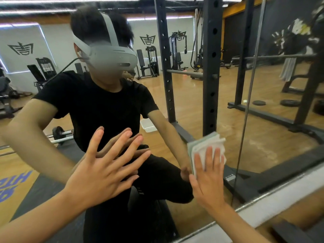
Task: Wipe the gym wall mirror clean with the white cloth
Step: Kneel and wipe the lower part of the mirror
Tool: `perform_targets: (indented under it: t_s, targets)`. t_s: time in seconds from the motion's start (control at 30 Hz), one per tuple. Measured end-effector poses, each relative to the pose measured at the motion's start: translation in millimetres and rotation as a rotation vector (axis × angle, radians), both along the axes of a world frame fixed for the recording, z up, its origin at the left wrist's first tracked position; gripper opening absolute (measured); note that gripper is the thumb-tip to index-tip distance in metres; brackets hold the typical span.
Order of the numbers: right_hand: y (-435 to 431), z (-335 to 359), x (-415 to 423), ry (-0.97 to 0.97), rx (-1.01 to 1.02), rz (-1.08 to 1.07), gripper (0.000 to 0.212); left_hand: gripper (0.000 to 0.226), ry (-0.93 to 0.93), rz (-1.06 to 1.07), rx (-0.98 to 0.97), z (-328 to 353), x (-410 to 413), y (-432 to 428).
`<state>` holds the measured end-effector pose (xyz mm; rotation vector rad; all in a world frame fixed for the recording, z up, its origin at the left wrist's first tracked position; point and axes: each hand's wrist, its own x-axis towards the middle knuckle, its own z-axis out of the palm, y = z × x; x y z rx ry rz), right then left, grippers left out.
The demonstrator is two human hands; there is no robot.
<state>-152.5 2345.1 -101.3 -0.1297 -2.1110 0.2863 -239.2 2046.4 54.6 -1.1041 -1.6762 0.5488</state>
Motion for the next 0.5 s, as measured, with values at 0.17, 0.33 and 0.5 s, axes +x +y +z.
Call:
perform_targets:
  t_s: [0.17, 0.33, 0.5]
  targets:
    - [16, 49, -3, 0.051, 0.076, 0.018, 0.066, 0.071, -0.049, 0.015, 0.004, -3, 5, 4]
    - [-9, 207, -28, 0.202, 0.138, -0.035, 0.065, 0.065, 0.062, 0.066, -0.055, 6, 6, -3]
    - [-8, 206, -25, 0.248, 0.011, -0.054, 0.072, 0.066, 0.085, 0.023, -0.043, 5, 4, -1]
